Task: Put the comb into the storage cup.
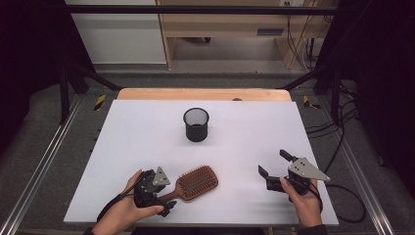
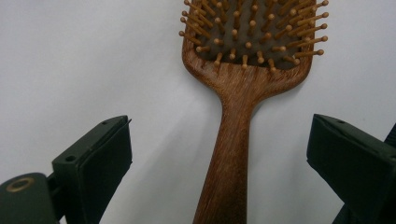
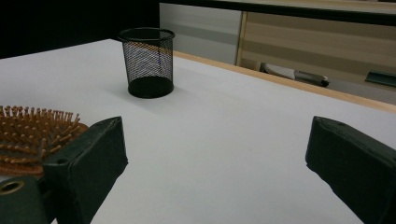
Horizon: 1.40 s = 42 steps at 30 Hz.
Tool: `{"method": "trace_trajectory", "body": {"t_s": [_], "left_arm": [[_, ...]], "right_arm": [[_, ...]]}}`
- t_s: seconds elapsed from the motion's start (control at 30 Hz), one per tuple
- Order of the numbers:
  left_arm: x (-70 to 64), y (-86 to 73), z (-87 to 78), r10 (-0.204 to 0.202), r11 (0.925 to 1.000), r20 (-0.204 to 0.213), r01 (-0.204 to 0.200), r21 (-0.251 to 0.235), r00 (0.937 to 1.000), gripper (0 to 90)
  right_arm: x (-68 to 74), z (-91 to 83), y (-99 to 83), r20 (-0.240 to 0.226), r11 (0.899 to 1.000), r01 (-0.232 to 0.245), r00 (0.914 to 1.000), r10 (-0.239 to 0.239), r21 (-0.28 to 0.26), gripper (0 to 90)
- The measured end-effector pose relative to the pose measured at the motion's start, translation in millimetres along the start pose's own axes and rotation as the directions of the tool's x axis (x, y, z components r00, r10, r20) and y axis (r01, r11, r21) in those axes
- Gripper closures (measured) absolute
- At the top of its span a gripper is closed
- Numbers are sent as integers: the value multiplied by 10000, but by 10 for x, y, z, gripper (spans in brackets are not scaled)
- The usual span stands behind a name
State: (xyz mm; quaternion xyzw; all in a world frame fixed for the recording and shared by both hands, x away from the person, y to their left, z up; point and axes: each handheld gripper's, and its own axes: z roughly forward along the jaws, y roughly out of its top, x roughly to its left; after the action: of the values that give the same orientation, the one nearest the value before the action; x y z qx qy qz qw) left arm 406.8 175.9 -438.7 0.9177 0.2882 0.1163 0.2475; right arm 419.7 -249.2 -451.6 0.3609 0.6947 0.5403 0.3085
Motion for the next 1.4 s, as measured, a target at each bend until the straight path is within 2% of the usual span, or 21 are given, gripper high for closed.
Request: {"method": "trace_trajectory", "body": {"t_s": [0.23,0.53,0.7,0.93,1.13,1.4], "left_arm": [[-17,33,22,186,9996,75,-188,215,9998,66],[-2,-29,55,141,9992,75,-144,369,9999,62],[0,-34,52,265,9989,193,-272,383,9995,64],[35,-8,64,92,9994,295,-102,330,9995,78],[33,61,56,232,9993,456,-245,280,9987,72],[34,63,100,296,9990,502,-312,321,9983,75]], "right_arm": [[-3,6,-2,6,10000,-11,10000,11,35,51],[-3,1,-2,16,10000,-31,10000,31,32,51],[-5,5,-5,47,10000,-51,10000,51,58,51],[-6,0,-4,34,10000,-48,10000,47,40,52],[-13,8,-13,23,9999,-149,9999,148,79,53],[-8,2,-7,30,9999,-104,9999,103,85,54]]}}
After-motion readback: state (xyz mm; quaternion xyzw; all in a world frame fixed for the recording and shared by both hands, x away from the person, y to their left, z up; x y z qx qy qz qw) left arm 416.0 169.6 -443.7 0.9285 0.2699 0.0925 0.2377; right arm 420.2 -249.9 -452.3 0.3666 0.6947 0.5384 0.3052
